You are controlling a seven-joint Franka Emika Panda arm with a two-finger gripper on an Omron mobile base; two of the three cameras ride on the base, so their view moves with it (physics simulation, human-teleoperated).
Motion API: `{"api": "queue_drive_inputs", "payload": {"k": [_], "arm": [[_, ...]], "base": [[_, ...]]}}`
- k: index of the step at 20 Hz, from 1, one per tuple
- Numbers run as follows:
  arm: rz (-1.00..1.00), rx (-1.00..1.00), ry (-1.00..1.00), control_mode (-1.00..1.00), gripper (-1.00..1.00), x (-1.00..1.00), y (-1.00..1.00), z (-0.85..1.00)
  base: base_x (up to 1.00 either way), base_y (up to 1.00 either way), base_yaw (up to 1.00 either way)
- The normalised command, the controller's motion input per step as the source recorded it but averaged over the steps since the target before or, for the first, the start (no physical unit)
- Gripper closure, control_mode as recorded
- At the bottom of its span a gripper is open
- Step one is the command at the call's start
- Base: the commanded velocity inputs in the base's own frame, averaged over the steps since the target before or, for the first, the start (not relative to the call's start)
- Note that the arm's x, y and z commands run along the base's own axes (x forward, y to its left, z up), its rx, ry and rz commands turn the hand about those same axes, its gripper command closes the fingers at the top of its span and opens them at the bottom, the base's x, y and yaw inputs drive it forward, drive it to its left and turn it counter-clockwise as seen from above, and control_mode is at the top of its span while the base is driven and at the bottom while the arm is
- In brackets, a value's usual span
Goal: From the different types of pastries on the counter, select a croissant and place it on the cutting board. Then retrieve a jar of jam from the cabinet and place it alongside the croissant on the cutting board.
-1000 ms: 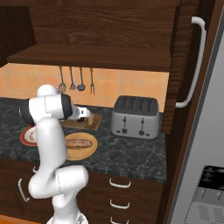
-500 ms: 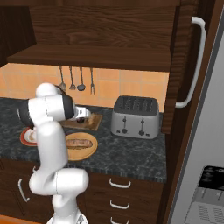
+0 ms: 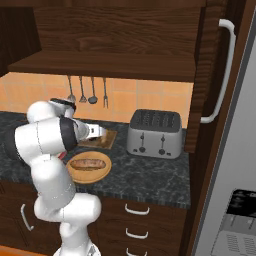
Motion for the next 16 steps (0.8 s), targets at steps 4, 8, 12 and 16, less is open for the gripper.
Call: {"api": "queue_drive_inputs", "payload": {"k": [4, 8, 12, 16], "arm": [[-0.08, 0.09, -0.18, -1.0, -1.0, -1.0, -0.42, 0.74], [-0.11, 0.01, -0.15, -1.0, -1.0, -0.84, -0.16, 1.0], [-0.12, 0.0, -0.16, -1.0, -1.0, -0.76, -0.12, 1.0], [-0.12, 0.0, -0.17, -1.0, -1.0, -0.72, -0.08, 1.0]], "base": [[0.0, 0.0, 0.0], [0.0, 0.0, 0.0], [0.0, 0.0, 0.0], [0.0, 0.0, 0.0]]}}
